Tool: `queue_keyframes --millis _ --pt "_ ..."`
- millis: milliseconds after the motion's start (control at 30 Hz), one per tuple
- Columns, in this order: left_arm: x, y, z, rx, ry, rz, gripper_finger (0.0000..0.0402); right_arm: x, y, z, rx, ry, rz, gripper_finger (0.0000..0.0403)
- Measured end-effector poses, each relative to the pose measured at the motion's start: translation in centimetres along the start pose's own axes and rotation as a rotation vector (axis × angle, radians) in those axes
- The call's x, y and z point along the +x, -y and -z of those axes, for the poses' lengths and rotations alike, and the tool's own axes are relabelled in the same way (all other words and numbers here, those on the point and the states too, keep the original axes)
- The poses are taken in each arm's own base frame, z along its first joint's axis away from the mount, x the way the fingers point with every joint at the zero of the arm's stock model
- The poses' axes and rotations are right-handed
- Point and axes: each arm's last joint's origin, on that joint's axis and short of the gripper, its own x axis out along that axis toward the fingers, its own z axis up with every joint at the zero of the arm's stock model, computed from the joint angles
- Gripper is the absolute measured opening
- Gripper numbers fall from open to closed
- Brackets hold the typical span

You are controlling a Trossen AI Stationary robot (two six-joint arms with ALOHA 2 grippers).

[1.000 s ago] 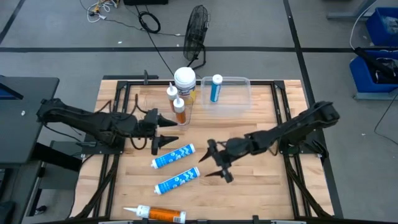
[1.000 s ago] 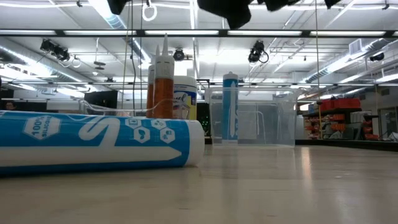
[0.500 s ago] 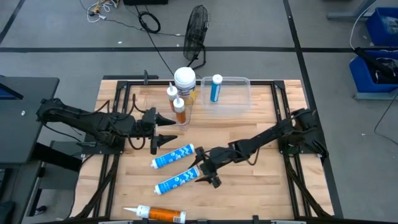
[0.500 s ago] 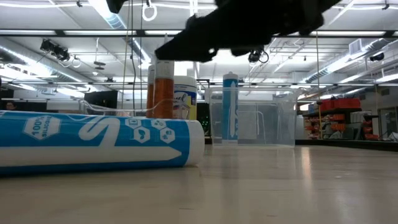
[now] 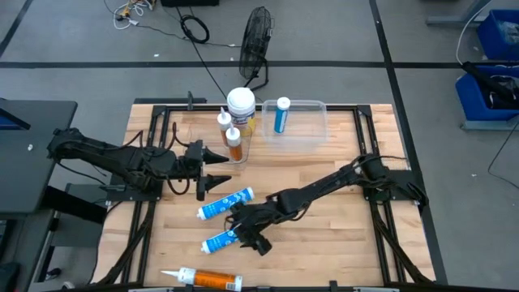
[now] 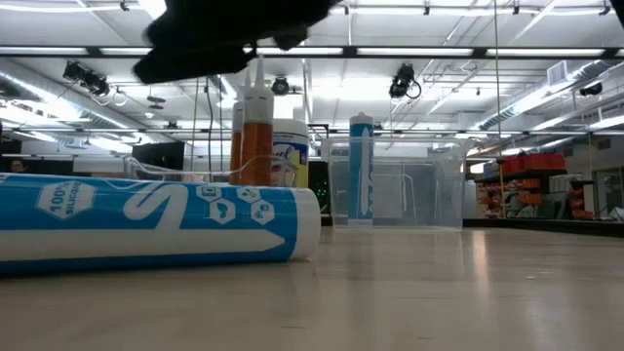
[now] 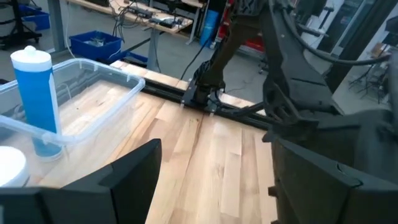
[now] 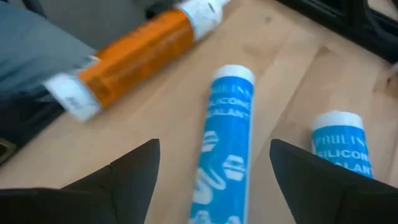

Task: Pick & place silicon tubes, Sealant and Lysol wipes
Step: Put the bottom blue sealant into the right transparent bin

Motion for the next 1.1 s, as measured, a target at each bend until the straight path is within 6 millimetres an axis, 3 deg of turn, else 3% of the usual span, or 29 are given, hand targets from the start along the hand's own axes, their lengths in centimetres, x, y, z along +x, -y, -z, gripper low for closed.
queue_keyframes --millis 133,267,533,833,1100 --pt "0.0 0.0 0.1 0.003 -0.009 -0.001 0.0311 1.3 0.5 -0.1 0.006 -0.055 0.033 0.0309" --pt "-0.1 0.2 0.3 0.002 -0.024 0.007 0.0311 2.7 0.4 1.5 0.011 -0.152 0.037 0.0309" --pt "-0.2 0.4 0.4 0.013 -0.032 0.015 0.0311 2.8 0.3 2.0 0.052 -0.192 0.031 0.0309" --pt "-0.2 0.4 0.4 0.014 -0.031 0.012 0.0311 4.8 0.5 3.9 0.052 -0.245 0.043 0.0308" --pt "-0.2 0.3 0.4 0.016 -0.028 0.003 0.0311 6.0 0.2 5.2 0.090 -0.281 -0.012 0.0269"
